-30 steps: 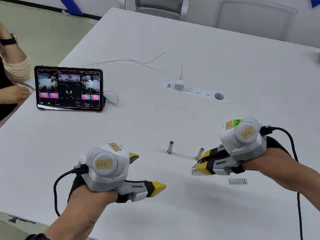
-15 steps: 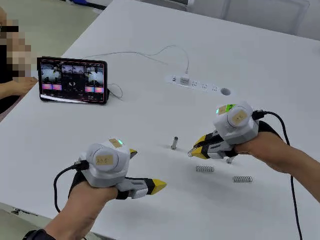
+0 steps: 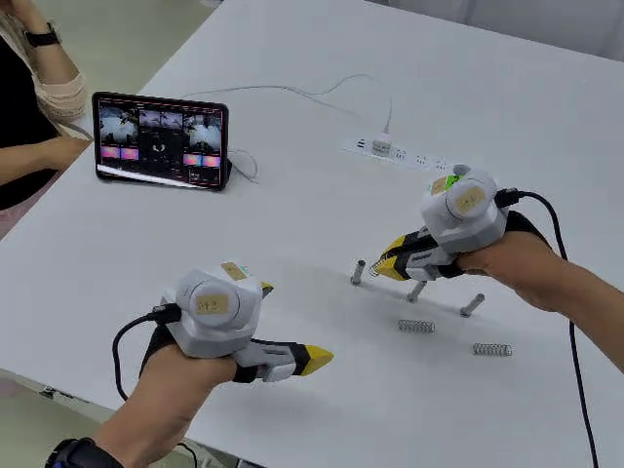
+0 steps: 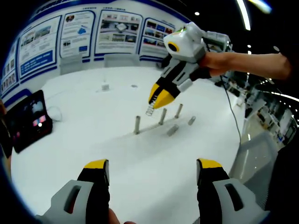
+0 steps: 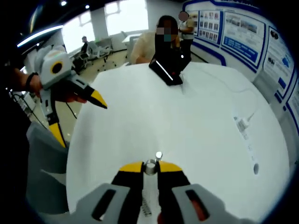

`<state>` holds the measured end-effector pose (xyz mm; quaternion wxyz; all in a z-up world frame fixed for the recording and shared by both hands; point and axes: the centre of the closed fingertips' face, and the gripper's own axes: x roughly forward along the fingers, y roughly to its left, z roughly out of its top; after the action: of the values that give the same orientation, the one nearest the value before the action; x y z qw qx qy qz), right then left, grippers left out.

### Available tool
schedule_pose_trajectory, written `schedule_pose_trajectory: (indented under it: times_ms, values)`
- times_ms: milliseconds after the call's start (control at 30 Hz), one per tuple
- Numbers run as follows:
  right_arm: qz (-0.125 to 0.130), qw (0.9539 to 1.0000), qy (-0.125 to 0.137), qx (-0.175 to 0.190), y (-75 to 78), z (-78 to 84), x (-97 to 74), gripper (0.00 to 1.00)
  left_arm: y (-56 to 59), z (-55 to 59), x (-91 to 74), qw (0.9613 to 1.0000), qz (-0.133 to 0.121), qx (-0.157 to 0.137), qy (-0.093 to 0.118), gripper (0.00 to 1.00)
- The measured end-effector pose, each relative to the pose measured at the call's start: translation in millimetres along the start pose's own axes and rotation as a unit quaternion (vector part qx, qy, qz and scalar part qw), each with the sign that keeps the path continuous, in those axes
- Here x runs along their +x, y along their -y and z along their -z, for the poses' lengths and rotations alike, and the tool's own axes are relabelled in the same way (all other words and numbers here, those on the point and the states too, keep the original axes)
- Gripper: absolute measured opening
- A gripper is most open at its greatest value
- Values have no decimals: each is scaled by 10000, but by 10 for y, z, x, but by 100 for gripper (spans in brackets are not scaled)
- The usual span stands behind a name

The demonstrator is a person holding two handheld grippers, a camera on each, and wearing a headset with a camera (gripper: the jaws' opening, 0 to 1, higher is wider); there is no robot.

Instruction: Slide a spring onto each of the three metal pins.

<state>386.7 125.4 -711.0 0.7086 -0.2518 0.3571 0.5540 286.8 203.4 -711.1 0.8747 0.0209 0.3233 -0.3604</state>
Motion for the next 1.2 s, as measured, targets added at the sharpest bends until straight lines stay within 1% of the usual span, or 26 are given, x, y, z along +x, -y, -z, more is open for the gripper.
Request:
schedule_pose_trajectory:
  times_ms: [267, 467, 567, 900, 1100, 1200]
  values:
    - [11, 10000, -29, -34, 83, -41, 99, 12, -40, 22, -28, 10000, -8, -18, -31, 81]
    - [-15, 10000, -63, -55, 124, -52, 156, 12, -37, 39, -40, 10000, 35, -50, -47, 86]
    - [-5, 10000, -62, -64, 138, -62, 186, 12, -34, 56, -43, 10000, 37, -65, -64, 86]
    - [-91, 9997, -179, -140, 123, -60, 288, 12, -52, 111, -77, 9998, 13, -155, -87, 85]
    - [-113, 9989, -349, -307, 119, -4, 382, 12, -46, 98, -87, 9999, 3, -144, -58, 86]
    - [-144, 9987, -369, -333, 102, -3, 407, 12, -47, 92, -85, 9999, -4, -161, -46, 86]
